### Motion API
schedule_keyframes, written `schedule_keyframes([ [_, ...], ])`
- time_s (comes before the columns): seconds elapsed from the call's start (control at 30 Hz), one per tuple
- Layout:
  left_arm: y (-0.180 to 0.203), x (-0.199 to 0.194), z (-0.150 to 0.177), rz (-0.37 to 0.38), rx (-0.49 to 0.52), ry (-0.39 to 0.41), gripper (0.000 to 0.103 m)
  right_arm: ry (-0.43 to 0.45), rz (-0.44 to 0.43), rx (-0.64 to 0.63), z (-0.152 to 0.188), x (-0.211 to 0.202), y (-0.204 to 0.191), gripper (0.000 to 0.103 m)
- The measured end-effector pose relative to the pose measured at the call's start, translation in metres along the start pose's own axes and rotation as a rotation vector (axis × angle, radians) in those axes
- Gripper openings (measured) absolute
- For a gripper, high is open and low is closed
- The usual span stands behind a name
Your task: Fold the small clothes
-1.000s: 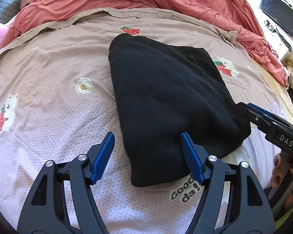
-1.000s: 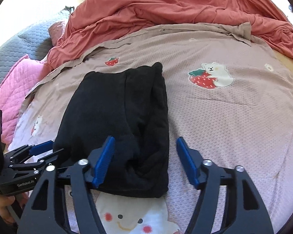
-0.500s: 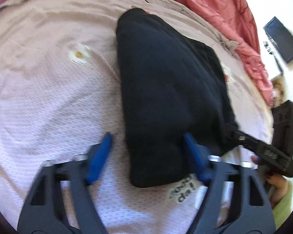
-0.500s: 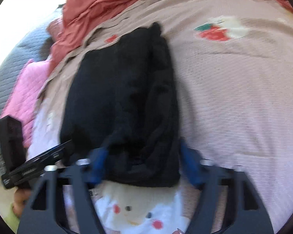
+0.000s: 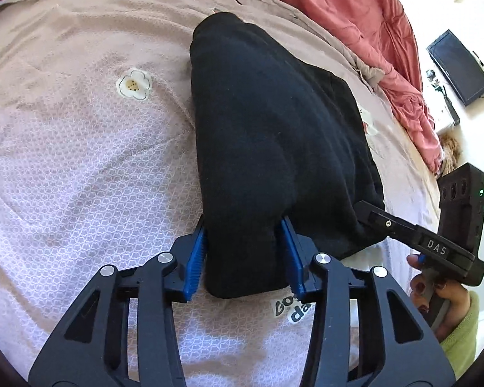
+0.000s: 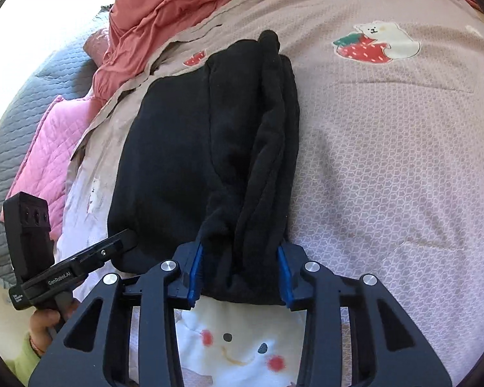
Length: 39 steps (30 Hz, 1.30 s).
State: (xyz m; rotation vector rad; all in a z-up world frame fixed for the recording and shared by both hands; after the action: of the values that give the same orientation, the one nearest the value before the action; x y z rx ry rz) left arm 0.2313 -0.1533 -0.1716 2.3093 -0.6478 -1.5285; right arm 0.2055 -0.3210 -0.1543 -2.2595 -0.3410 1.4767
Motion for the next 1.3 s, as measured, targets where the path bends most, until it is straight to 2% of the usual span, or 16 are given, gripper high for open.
schedule_keyframes([
  [0.37,0.005,-0.001,-0.005,-0.036,0.025,-0.001,0.038,0.037,0.078,-0.027,-0.005,-0.007,0.000,0.052],
  [0.47,0.007,-0.003,-0.006,-0.040,0.025,0.000,0.038,0.066,0.104,-0.048,-0.007,-0.013,0.000,0.053],
  [0.6,0.009,-0.004,-0.008,-0.046,0.027,-0.001,0.039,0.128,0.152,-0.074,-0.013,-0.024,0.001,0.066],
  [0.83,0.006,-0.013,-0.007,-0.064,0.041,0.009,0.039,0.198,0.181,-0.054,-0.020,-0.036,0.005,0.073],
  [0.9,0.006,-0.015,-0.008,-0.066,0.039,0.013,0.039,0.208,0.187,-0.049,-0.020,-0.038,0.006,0.079],
  [1.0,0.005,-0.020,-0.010,-0.075,0.042,0.022,0.040,0.240,0.203,-0.055,-0.023,-0.045,0.006,0.083],
  [1.07,0.004,-0.024,-0.011,-0.085,0.046,0.031,0.044,0.264,0.216,-0.072,-0.025,-0.049,0.002,0.091],
  [1.3,-0.002,-0.041,-0.014,-0.103,0.040,0.059,0.060,0.317,0.241,-0.139,-0.029,-0.056,-0.011,0.096],
])
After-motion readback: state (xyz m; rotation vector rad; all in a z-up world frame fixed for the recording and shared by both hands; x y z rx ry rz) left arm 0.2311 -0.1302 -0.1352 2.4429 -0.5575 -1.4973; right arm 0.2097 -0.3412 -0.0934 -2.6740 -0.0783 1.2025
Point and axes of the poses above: each gripper's, at about its wrist camera, not at the fingertips, and x roughly the way its jaws point, y to its right, z to its underside, the point moved 10 cm from there along x, roughly the way its jaws point, and after that the axes turned 3 degrees about z, right-handed, at the moved point
